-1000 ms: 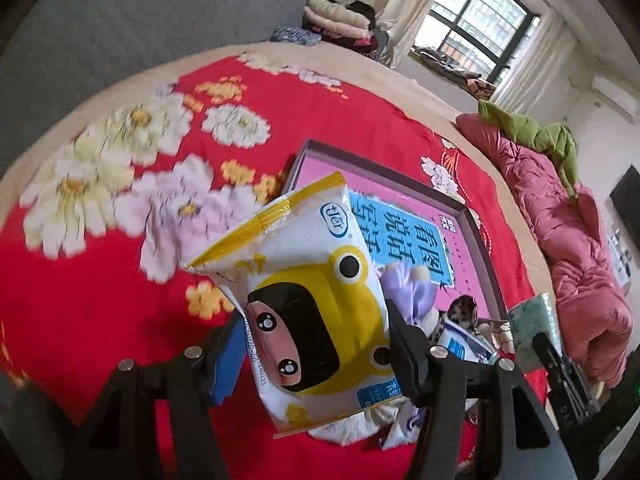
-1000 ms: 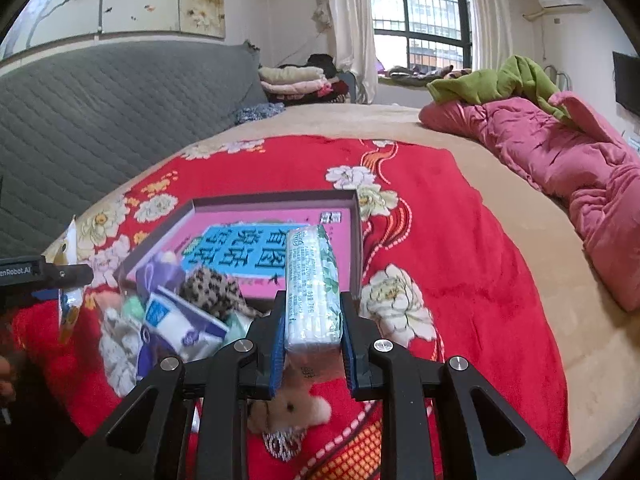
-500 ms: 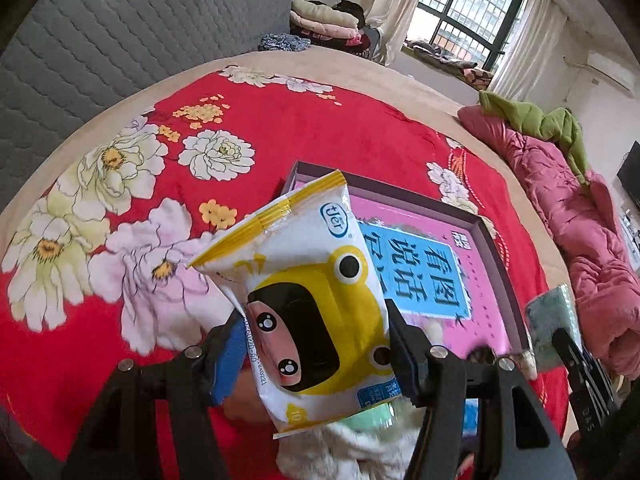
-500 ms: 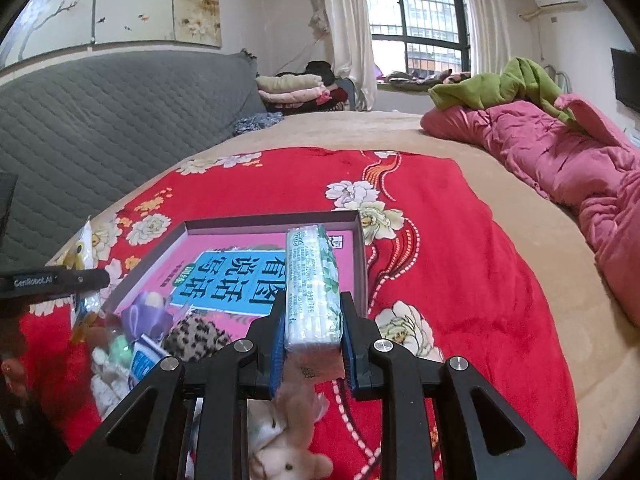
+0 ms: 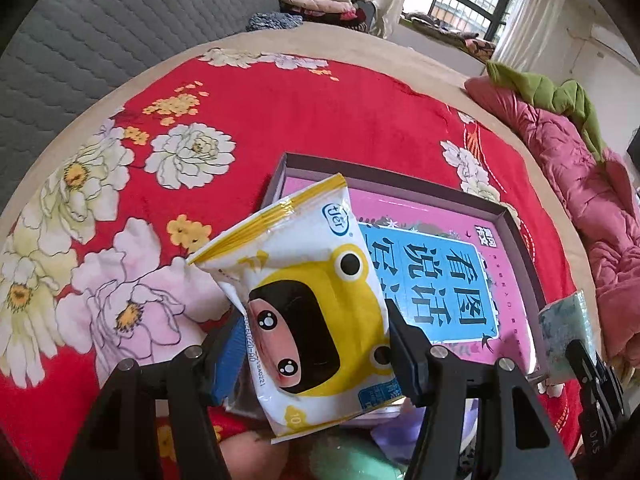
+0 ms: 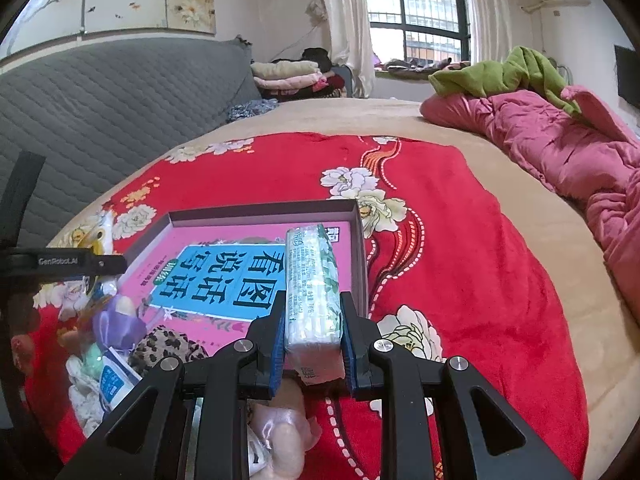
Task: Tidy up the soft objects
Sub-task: 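Lift the wipes pack with the left tool while the right tool carries the tissue pack toward the box, then lower the wipes pack into the pink box while the right tool releases the tissue pack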
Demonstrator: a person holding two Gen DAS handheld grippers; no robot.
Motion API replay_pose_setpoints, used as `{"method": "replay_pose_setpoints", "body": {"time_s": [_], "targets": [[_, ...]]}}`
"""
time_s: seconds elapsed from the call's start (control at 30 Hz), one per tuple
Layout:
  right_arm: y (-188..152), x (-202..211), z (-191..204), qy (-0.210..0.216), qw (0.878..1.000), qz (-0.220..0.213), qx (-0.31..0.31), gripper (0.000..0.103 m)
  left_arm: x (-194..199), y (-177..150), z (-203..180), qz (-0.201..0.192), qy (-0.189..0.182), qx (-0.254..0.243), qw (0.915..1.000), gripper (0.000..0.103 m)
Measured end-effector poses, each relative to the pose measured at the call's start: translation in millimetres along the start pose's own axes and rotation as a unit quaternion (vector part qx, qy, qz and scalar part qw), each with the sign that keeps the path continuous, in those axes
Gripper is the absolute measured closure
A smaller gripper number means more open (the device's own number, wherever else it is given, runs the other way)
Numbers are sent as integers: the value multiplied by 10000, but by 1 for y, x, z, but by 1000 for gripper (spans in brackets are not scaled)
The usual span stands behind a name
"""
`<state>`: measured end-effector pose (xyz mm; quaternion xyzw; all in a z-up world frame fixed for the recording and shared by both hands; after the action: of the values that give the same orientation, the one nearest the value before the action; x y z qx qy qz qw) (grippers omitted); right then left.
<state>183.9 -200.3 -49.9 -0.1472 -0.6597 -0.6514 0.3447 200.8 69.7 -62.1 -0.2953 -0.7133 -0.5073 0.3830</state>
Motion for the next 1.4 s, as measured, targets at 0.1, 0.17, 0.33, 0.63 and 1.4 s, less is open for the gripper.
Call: {"method": "replay_pose_setpoints", "body": {"time_s": [0.1,0.17,0.33,0.63,1.4], "targets": [[1,-3,0,-40,10000,3,23,79,-6,1,-2,61,15,-87,9999,40],[1,-5,1,-70,10000,-10,50,79,-13,3,-4,136,6,-143,9998,40],[2,-10,1,-132,9999,16,103,79,-23,6,-5,186,3,-234,9996,40],[5,-29,6,-409,9985,187,308,79,-39,4,-10,360,7,-400,9985,40],[1,-45,5,-114,9994,331,49,59,-43,-1,-8,422,-11,-564,9975,39]]}}
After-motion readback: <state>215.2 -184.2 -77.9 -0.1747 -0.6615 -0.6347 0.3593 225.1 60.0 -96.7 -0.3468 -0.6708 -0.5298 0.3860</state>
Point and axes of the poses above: each gripper's, at about its wrist camera, not at the fingertips, and x roughly against the way its jaws point, z to its left, y to its top, the point moved 4 cm from there along -x, roughly the way its jaws point, and after that the axes turned 2 degrees about z, right-handed, at the moved point
